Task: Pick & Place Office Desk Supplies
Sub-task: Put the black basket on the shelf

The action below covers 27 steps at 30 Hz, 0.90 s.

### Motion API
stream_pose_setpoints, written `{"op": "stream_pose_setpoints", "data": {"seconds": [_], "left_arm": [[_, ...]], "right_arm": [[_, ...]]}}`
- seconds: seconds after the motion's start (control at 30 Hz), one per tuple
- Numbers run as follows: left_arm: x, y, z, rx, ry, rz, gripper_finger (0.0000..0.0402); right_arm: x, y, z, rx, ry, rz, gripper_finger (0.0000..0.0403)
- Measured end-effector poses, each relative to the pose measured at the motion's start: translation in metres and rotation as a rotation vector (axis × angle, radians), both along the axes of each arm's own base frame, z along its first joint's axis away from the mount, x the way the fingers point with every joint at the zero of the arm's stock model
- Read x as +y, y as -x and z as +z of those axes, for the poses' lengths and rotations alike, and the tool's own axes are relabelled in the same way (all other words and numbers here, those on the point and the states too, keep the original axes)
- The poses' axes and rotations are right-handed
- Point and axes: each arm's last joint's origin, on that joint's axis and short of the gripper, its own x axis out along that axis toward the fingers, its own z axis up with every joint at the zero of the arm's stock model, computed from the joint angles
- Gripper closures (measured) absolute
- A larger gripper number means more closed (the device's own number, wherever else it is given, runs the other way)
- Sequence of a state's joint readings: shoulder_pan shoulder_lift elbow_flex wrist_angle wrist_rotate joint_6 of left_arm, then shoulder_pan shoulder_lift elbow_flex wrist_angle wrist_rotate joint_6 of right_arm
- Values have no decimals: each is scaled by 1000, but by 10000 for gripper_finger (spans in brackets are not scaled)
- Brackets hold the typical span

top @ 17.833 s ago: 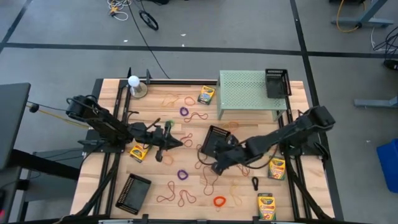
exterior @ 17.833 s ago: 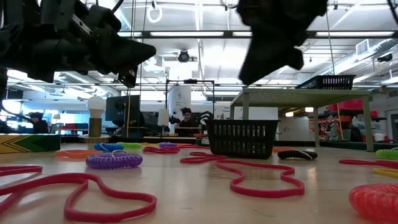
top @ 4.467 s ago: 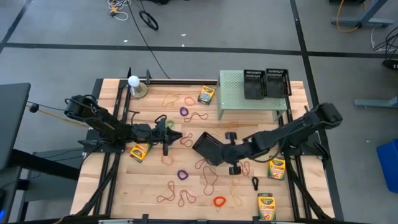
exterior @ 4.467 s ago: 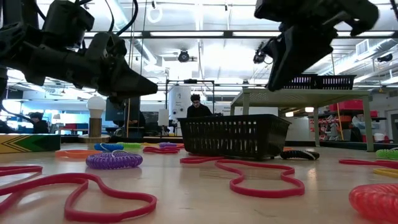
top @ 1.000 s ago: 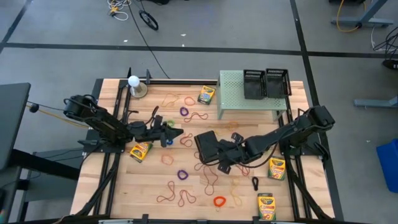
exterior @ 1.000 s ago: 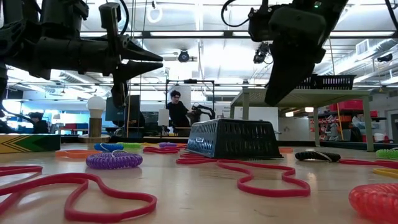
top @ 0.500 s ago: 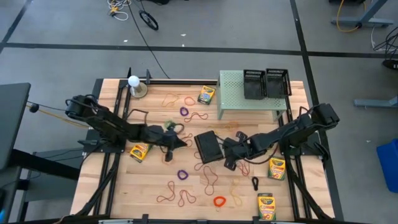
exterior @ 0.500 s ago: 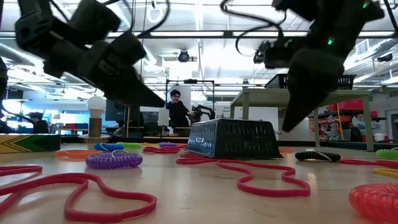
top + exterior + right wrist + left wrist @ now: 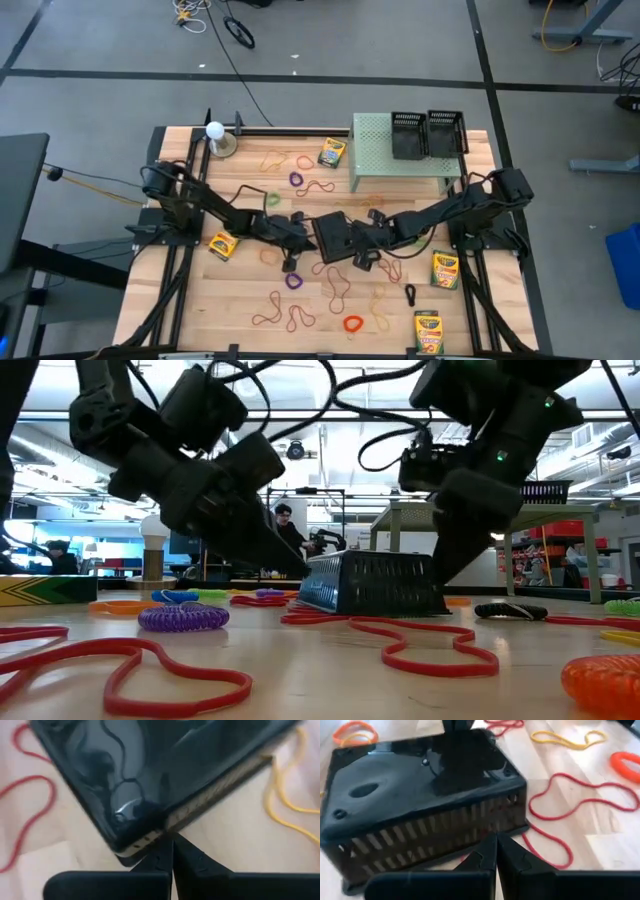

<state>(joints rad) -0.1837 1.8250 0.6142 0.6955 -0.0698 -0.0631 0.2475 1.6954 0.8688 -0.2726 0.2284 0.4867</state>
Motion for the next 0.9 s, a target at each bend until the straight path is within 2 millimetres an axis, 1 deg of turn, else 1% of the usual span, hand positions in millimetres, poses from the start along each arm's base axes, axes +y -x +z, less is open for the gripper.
{"op": "stream_pose_setpoints", "data": {"seconds": [0.13,0.3,0.47,0.67,0.77,0.9], "left_arm": [[-4,-7,-1,1,0,-9,397],[-8,-7,0,1,1,-6,397],[-9,-6,-1,12,2,11,397],[-5,-7,-2,8,-26,110,396],[-4,-7,-1,-1,-25,175,385],[-3,-7,-1,-3,-23,189,353]], "right_arm": [[4,-5,3,-60,-21,38,392],[8,-6,13,-99,-7,37,395],[11,-6,31,-173,-2,29,393],[15,-2,54,-272,-23,33,392],[18,-1,55,-276,-28,42,392],[20,-1,55,-278,-29,46,392]]}}
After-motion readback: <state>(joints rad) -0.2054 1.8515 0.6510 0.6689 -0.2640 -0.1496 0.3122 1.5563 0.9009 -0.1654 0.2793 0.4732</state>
